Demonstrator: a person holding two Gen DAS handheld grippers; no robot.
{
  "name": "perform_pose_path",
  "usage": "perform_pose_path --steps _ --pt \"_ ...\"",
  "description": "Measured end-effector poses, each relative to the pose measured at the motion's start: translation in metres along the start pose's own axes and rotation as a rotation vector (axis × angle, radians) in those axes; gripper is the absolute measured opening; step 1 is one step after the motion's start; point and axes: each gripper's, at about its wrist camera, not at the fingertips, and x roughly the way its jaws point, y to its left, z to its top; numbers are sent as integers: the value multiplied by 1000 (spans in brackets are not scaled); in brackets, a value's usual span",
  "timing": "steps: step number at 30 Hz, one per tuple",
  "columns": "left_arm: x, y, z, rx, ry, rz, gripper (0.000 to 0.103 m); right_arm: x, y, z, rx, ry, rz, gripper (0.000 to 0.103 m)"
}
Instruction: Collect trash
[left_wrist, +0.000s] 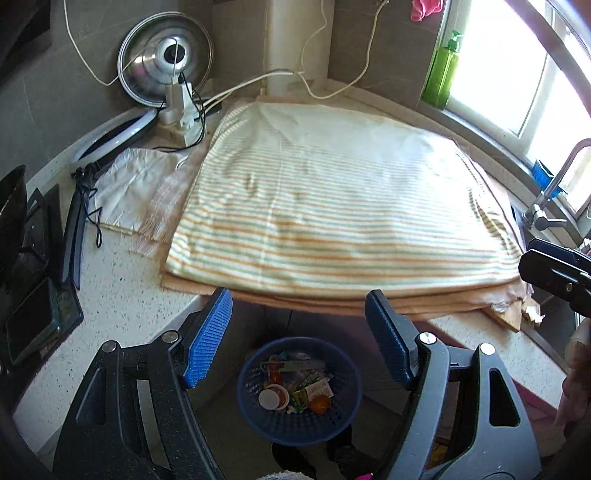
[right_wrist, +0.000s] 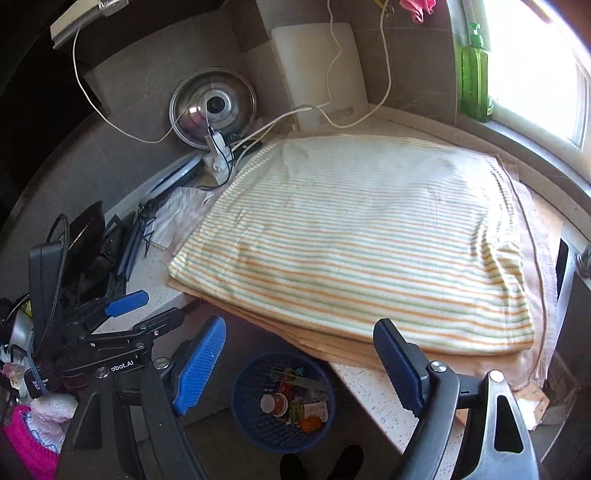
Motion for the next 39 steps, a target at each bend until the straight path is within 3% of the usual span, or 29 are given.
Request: perform_pose_path --steps 9,13,27,39 --pt "-28 -35 44 9 -128 -17 94 -26 -21 32 3 -108 14 90" --pt "-37 -50 57 10 -173 -12 102 -35 -33 41 14 -162 16 102" --pt "-46 -83 78 -9 -212 -25 102 -59 -65 55 21 -227 19 103" --pt "-52 -85 77 -9 -214 -26 102 -60 -71 54 27 -217 42 103"
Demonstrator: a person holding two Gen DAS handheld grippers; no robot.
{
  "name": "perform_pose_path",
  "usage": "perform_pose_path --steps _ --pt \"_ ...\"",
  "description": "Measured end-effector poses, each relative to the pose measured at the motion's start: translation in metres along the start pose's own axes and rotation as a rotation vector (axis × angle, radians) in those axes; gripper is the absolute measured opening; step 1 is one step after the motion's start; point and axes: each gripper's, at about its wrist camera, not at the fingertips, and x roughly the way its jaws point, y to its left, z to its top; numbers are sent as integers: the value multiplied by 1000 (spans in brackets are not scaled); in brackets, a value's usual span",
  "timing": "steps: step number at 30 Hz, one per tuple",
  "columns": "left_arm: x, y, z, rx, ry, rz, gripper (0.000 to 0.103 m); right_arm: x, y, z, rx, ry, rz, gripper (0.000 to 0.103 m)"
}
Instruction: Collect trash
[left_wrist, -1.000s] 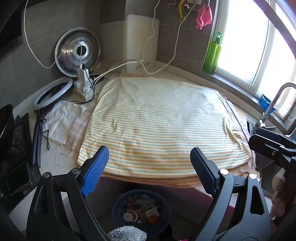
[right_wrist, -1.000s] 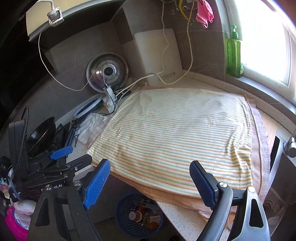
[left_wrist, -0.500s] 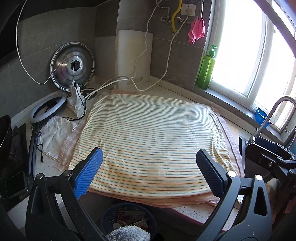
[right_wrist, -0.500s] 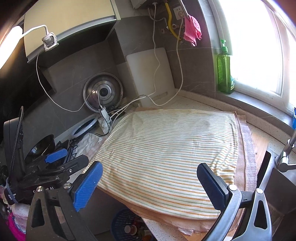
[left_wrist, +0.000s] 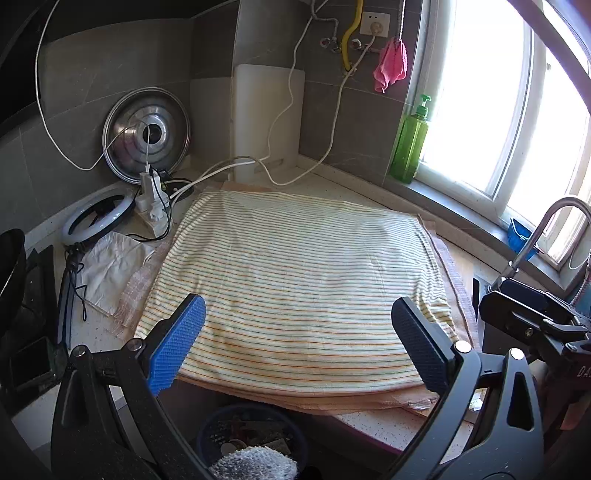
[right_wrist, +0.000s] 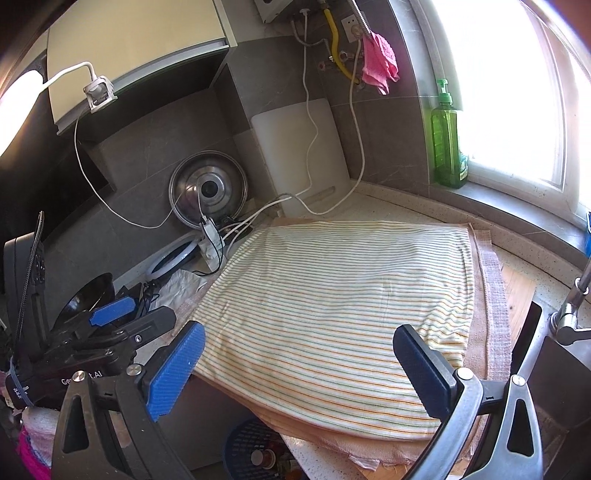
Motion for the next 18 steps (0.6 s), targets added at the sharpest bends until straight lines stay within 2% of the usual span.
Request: perform_pose_path --steps 14,18 --pt "-12 -4 -4 -7 -5 18 102 -2 1 -3 1 7 5 103" --pt "-12 -4 -2 -5 6 48 102 -1 1 -4 -1 9 6 103"
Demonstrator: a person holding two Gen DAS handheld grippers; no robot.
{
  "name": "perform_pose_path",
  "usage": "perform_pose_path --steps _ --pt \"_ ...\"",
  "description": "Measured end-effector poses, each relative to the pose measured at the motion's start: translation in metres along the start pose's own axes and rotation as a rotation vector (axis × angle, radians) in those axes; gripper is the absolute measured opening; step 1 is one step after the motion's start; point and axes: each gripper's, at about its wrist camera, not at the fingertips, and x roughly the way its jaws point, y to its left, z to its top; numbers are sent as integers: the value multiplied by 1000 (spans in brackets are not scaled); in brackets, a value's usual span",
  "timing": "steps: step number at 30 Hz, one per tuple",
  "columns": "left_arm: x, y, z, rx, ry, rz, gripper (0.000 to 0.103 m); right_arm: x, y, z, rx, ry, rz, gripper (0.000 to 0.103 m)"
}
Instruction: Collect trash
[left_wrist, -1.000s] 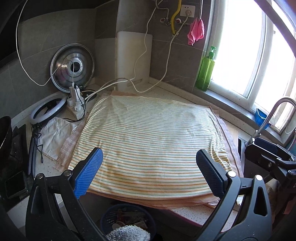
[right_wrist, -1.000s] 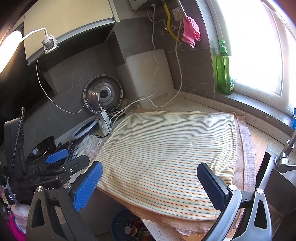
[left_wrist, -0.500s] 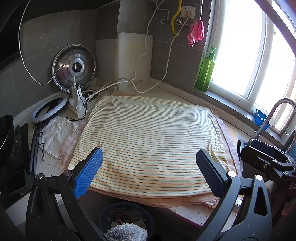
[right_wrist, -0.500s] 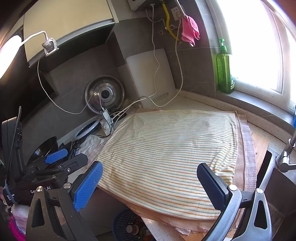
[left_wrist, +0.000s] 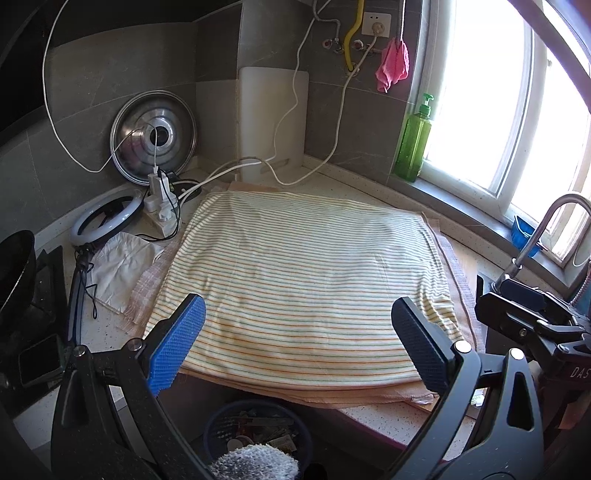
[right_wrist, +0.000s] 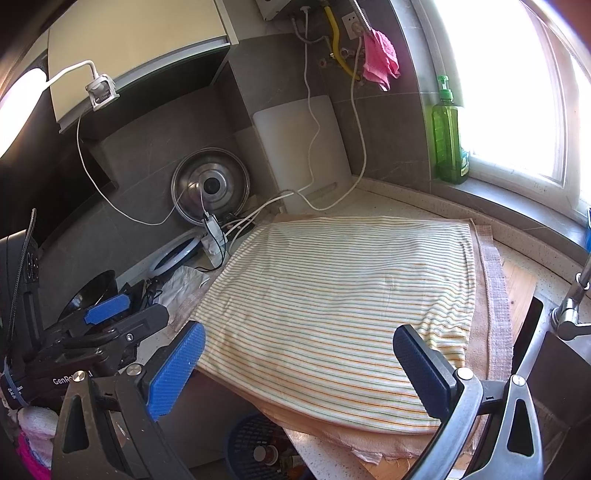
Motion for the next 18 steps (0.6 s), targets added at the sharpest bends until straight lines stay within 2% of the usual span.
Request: perform_pose_path --steps 13,18 --pt "1 3 0 -18 4 14 102 5 -6 2 24 11 6 103" --pt "3 0 -1 0 -8 55 102 10 -7 1 18 23 8 103"
